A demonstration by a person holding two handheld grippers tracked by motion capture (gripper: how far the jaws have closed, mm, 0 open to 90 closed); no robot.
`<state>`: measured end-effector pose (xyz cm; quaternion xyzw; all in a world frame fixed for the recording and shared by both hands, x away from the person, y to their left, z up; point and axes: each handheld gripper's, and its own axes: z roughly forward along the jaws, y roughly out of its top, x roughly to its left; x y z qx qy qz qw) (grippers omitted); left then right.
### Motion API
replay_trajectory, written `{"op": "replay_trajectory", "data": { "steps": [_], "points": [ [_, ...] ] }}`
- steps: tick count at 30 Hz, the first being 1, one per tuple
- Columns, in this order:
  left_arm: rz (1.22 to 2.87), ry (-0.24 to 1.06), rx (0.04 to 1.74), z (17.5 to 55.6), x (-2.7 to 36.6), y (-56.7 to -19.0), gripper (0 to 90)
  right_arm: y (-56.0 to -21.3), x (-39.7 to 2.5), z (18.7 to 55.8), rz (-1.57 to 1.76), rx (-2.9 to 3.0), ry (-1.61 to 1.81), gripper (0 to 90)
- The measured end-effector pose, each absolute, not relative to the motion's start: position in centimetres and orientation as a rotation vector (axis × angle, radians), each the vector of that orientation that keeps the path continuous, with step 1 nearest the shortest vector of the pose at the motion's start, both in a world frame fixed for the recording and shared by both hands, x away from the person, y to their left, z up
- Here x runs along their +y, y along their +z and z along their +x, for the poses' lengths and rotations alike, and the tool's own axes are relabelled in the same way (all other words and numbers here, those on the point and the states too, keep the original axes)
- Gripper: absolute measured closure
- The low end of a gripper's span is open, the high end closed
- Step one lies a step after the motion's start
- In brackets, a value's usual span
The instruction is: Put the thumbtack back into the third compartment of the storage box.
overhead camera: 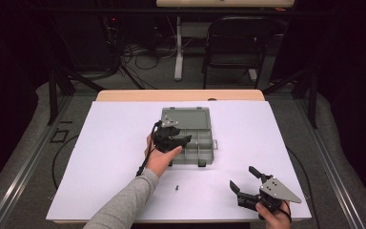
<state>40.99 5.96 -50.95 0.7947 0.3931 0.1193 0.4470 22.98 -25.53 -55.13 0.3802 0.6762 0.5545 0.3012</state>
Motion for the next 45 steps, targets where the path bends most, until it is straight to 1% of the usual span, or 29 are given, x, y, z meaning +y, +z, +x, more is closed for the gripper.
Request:
{"op": "replay_trajectory", "data": {
  "steps": [10, 23, 35, 39, 45],
  "points": [
    [1.966, 0.283, 0.966, 39.7, 7.9, -50.3, 39.4, -55.1, -25.5, 23.0, 1.007, 1.795, 1.467, 14.3],
    [1.951, 0.269, 0.886, 35.8, 10.4, -49.3, 38.4, -55.2, -25.5, 23.0, 1.007, 1.796, 1.466, 14.3],
    [1.920, 0.233, 0.853, 31.7, 13.1, -49.9, 38.4, -55.2, -25.4, 23.0, 1.009, 1.796, 1.466, 14.3],
    [1.932, 0.257, 0.839, 30.6, 13.5, -50.3, 38.4, -55.3, -25.4, 23.0, 1.013, 1.799, 1.464, 14.3],
    [1.954, 0.255, 0.818, 28.5, 13.9, -51.4, 38.5, -55.3, -25.4, 23.0, 1.015, 1.799, 1.464, 14.3]
  ]
}}
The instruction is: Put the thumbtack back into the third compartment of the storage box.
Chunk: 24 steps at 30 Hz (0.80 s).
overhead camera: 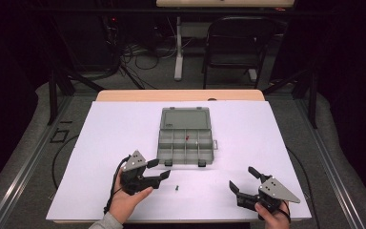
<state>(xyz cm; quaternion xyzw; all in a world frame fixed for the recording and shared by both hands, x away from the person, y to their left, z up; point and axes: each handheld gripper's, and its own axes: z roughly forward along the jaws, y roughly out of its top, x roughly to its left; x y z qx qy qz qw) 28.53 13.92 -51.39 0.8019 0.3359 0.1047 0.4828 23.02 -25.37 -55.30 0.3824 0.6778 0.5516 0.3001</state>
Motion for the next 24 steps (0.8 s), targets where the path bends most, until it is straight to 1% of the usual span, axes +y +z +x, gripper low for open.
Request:
{"op": "replay_trajectory", "data": {
  "steps": [5, 12, 15, 18, 24],
  "points": [
    [1.963, 0.241, 0.819, 27.4, 14.1, -52.5, 38.5, -55.3, -25.3, 23.1, 1.013, 1.796, 1.468, 14.3],
    [1.960, 0.219, 0.841, 27.1, 14.2, -53.4, 38.9, -55.3, -25.4, 23.0, 1.021, 1.797, 1.465, 14.3],
    [1.969, 0.182, 0.845, 27.2, 13.9, -53.8, 43.1, -55.3, -25.4, 23.0, 1.017, 1.799, 1.466, 14.3],
    [2.001, 0.181, 0.829, 27.1, 13.4, -54.3, 45.3, -55.3, -25.4, 23.0, 1.022, 1.801, 1.466, 14.3],
    [2.037, 0.147, 0.839, 27.3, 12.3, -55.2, 52.5, -55.2, -25.4, 23.0, 1.012, 1.802, 1.466, 14.3]
  ]
}}
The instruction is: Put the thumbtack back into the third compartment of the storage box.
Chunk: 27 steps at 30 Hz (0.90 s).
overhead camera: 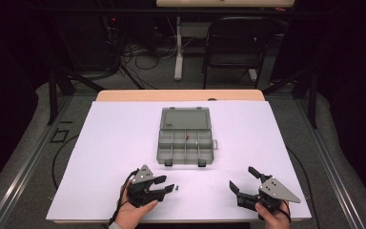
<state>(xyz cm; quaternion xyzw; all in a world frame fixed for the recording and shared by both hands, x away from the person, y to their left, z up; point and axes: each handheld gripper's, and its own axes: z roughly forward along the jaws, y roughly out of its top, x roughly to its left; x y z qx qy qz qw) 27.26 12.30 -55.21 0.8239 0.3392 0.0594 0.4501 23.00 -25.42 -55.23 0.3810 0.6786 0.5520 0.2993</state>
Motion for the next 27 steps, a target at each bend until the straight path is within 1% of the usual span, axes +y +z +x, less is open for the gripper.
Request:
{"op": "replay_trajectory", "data": {
  "steps": [5, 12, 19, 27],
  "points": [
    [2.061, 0.136, 0.832, 27.4, 11.3, -55.7, 56.0, -55.2, -25.5, 22.9, 1.004, 1.799, 1.468, 14.3],
    [2.084, 0.153, 0.820, 27.4, 10.5, -56.1, 65.0, -55.1, -25.4, 22.9, 1.001, 1.803, 1.468, 14.3],
    [2.118, 0.136, 0.806, 27.6, 10.0, -56.4, 71.0, -55.1, -25.4, 22.9, 1.000, 1.804, 1.472, 14.3],
    [2.146, 0.161, 0.796, 27.5, 9.8, -56.7, 79.2, -55.1, -25.4, 22.9, 0.994, 1.805, 1.472, 14.3]
  ]
}}
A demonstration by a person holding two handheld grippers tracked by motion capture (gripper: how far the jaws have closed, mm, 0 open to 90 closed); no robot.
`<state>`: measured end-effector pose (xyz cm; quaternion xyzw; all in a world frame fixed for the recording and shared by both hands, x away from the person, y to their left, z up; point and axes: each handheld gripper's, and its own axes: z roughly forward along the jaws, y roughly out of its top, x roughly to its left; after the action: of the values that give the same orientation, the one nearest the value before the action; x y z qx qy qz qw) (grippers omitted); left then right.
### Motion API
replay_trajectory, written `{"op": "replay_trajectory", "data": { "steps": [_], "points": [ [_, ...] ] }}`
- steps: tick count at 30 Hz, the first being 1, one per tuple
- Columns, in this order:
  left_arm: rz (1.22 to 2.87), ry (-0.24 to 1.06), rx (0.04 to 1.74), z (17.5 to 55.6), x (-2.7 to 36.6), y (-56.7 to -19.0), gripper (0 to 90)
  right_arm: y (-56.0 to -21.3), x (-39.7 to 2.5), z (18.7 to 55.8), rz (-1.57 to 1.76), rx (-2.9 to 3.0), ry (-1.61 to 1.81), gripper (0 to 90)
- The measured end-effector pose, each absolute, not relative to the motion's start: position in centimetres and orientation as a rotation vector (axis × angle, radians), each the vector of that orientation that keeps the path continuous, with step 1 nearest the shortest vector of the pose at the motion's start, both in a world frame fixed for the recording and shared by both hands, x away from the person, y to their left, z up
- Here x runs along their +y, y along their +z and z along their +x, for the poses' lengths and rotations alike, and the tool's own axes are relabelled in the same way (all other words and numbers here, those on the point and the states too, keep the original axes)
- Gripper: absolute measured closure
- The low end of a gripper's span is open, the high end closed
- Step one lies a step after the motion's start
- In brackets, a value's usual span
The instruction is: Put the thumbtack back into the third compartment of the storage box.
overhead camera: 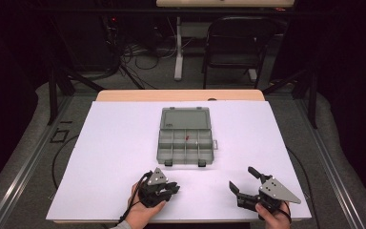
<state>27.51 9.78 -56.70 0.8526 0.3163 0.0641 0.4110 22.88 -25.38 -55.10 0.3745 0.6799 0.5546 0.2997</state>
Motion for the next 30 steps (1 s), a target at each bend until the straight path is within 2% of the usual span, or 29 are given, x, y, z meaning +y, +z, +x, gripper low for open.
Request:
{"op": "replay_trajectory", "data": {
  "steps": [5, 30],
  "points": [
    [2.149, 0.167, 0.798, 27.52, 9.81, -56.72, 82.4, -55.10, -25.39, 22.91, 0.992, 1.805, 1.472, 14.3],
    [2.098, 0.143, 0.828, 27.69, 10.43, -56.45, 83.1, -55.07, -25.39, 22.88, 0.993, 1.805, 1.472, 14.3]
  ]
}}
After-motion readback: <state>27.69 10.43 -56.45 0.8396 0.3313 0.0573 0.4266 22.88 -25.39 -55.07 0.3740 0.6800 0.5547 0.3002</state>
